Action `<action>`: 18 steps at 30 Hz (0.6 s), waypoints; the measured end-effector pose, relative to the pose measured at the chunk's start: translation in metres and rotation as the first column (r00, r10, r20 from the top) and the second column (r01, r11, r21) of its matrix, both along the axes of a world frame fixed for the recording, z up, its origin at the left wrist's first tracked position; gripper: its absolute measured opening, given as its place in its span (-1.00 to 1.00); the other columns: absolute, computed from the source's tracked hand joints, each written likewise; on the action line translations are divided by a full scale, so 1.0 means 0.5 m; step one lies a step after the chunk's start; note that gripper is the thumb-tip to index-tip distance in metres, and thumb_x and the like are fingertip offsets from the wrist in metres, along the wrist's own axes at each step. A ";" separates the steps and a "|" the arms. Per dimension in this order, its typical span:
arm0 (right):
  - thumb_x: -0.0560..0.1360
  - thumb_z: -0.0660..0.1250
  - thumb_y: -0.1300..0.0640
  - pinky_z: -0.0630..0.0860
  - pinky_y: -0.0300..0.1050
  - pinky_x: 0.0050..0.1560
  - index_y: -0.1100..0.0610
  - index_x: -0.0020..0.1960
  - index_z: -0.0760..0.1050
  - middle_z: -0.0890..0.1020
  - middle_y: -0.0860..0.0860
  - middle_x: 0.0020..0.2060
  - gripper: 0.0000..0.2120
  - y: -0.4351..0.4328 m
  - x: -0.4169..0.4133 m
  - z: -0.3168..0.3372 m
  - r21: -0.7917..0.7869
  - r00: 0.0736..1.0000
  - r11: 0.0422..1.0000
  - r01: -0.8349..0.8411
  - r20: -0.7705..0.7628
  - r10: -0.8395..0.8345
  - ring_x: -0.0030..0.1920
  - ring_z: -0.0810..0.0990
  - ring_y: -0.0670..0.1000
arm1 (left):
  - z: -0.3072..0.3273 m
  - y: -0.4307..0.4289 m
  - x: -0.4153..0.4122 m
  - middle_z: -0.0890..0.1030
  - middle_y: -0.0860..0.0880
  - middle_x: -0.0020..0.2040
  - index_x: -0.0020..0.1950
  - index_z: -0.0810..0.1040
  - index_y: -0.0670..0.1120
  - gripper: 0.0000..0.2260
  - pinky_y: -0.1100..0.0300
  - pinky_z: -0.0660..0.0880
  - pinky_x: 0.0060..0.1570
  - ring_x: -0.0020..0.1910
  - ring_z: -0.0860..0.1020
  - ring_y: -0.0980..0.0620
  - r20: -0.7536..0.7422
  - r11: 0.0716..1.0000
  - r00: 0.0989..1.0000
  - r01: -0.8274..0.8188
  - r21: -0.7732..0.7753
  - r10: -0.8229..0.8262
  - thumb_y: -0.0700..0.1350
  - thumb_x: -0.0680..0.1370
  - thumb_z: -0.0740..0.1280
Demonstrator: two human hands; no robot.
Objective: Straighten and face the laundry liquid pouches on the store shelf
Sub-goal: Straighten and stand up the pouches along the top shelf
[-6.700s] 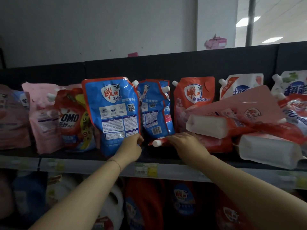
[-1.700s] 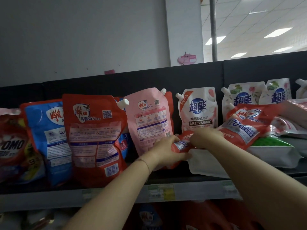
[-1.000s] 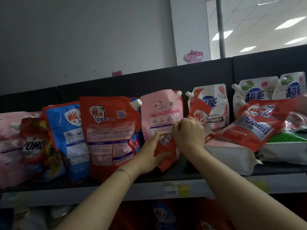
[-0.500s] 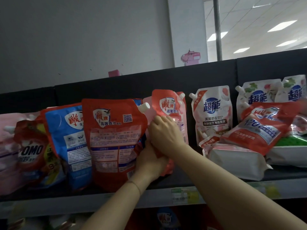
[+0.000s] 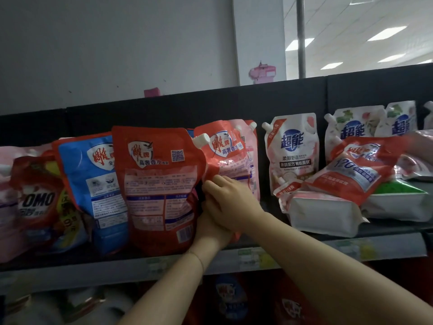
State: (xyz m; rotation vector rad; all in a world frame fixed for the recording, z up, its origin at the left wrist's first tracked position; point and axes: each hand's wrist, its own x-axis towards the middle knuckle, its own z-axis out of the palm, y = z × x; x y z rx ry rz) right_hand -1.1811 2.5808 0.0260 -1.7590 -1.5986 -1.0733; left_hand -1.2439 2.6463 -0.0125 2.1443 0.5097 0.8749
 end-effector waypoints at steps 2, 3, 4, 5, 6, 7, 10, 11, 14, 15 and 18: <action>0.48 0.19 0.05 0.41 -0.13 -0.40 0.18 -0.09 0.50 0.55 0.04 -0.27 -0.79 -0.019 -0.005 0.000 0.014 1.000 1.000 -0.003 0.004 0.003 -0.32 0.51 0.07 | -0.015 0.003 0.000 0.44 0.15 0.07 0.32 0.41 -0.09 -0.36 0.60 0.30 -0.18 0.03 0.42 0.19 0.046 0.999 0.999 0.013 0.049 -0.015 -0.24 0.31 0.58; 0.47 0.19 0.05 0.37 -0.16 -0.43 0.18 -0.12 0.49 0.54 0.04 -0.30 -0.79 -0.028 -0.007 -0.001 0.021 1.000 1.000 0.007 -0.001 -0.007 -0.35 0.50 0.06 | -0.021 -0.001 -0.004 0.45 0.14 0.05 0.27 0.41 -0.04 -0.44 0.58 0.30 -0.22 0.02 0.42 0.16 0.068 0.999 0.998 0.007 0.038 -0.009 -0.23 0.34 0.55; 0.46 0.18 0.05 0.34 -0.17 -0.46 0.17 -0.15 0.48 0.53 0.03 -0.32 -0.80 -0.038 -0.008 -0.003 0.031 1.000 0.999 0.029 -0.008 -0.028 -0.37 0.50 0.07 | -0.019 -0.007 -0.011 0.47 0.14 0.00 0.15 0.40 -0.02 -0.56 0.55 0.32 -0.29 -0.02 0.44 0.12 0.099 1.000 0.995 0.011 0.027 -0.014 -0.21 0.39 0.51; 0.45 0.17 0.05 0.30 -0.18 -0.47 0.16 -0.18 0.47 0.53 0.02 -0.34 -0.80 -0.050 -0.007 -0.006 0.039 0.998 0.998 0.056 -0.019 -0.056 -0.38 0.49 0.07 | -0.017 -0.011 -0.016 0.51 0.13 -0.07 0.05 0.36 -0.03 -0.65 0.52 0.35 -0.34 -0.09 0.48 0.10 0.163 1.000 0.987 0.016 -0.024 -0.012 -0.20 0.43 0.48; 0.43 0.15 0.05 0.27 -0.19 -0.48 0.16 -0.20 0.46 0.52 0.02 -0.35 -0.80 -0.059 -0.005 -0.009 0.039 0.996 0.996 0.082 -0.035 -0.081 -0.39 0.49 0.08 | -0.021 -0.007 -0.018 0.54 0.11 -0.12 0.01 0.33 -0.04 -0.67 0.50 0.37 -0.36 -0.15 0.53 0.09 0.225 0.998 0.974 0.025 -0.062 -0.011 -0.18 0.44 0.47; 0.42 0.14 0.05 0.25 -0.20 -0.47 0.15 -0.20 0.46 0.53 0.01 -0.35 -0.80 -0.071 -0.003 -0.013 0.034 0.994 0.994 0.103 -0.051 -0.101 -0.39 0.49 0.07 | -0.020 -0.013 -0.025 0.56 0.08 -0.12 0.02 0.33 -0.04 -0.64 0.46 0.39 -0.34 -0.16 0.55 0.09 0.293 0.997 0.956 0.033 -0.072 -0.010 -0.16 0.42 0.49; 0.42 0.21 0.10 0.38 -0.14 -0.45 0.15 -0.18 0.47 0.56 0.02 -0.29 -0.86 -0.106 0.005 -0.026 -0.020 0.978 0.983 0.184 -0.098 -0.185 -0.34 0.52 0.10 | -0.041 -0.023 -0.040 0.45 0.06 -0.07 -0.01 0.33 -0.02 -0.67 0.39 0.36 -0.22 -0.11 0.47 0.08 0.402 0.984 0.916 -0.067 0.163 -0.005 -0.16 0.42 0.47; 0.43 0.22 0.11 0.41 -0.10 -0.43 0.16 -0.16 0.48 0.56 0.03 -0.27 -0.87 -0.116 0.009 -0.029 -0.039 0.969 0.975 0.218 -0.115 -0.221 -0.32 0.53 0.12 | -0.039 -0.030 -0.044 0.41 0.06 -0.08 -0.04 0.33 -0.03 -0.71 0.36 0.33 -0.21 -0.11 0.43 0.06 0.404 0.959 0.915 -0.121 0.257 0.007 -0.15 0.43 0.44; 0.47 0.26 0.12 0.38 -0.08 -0.39 0.18 -0.12 0.48 0.56 0.05 -0.23 -0.88 -0.148 0.011 -0.034 -0.058 0.948 0.961 0.271 -0.159 -0.277 -0.28 0.52 0.13 | -0.032 -0.053 -0.040 0.41 0.00 -0.10 -0.08 0.39 -0.06 -0.78 0.15 0.38 -0.20 -0.12 0.42 -0.02 0.357 0.812 0.933 -0.244 0.529 0.048 -0.12 0.41 0.42; 0.48 0.26 0.11 0.38 -0.07 -0.37 0.18 -0.11 0.48 0.55 0.05 -0.22 -0.87 -0.158 0.011 -0.035 -0.070 0.942 0.957 0.282 -0.168 -0.290 -0.27 0.51 0.13 | -0.033 -0.064 -0.036 0.43 -0.02 -0.10 -0.08 0.42 -0.07 -0.79 0.10 0.41 -0.22 -0.12 0.43 -0.05 0.342 0.753 0.938 -0.264 0.603 0.055 -0.13 0.40 0.43; 0.50 0.26 0.09 0.30 -0.08 -0.36 0.17 -0.10 0.48 0.52 0.04 -0.20 -0.85 -0.181 0.018 -0.036 -0.084 0.933 0.950 0.301 -0.179 -0.312 -0.24 0.50 0.11 | -0.030 -0.088 -0.020 0.48 -0.04 -0.04 -0.02 0.46 -0.09 -0.79 0.07 0.45 -0.16 -0.07 0.46 -0.06 0.247 0.717 0.969 -0.159 0.679 -0.019 -0.13 0.42 0.42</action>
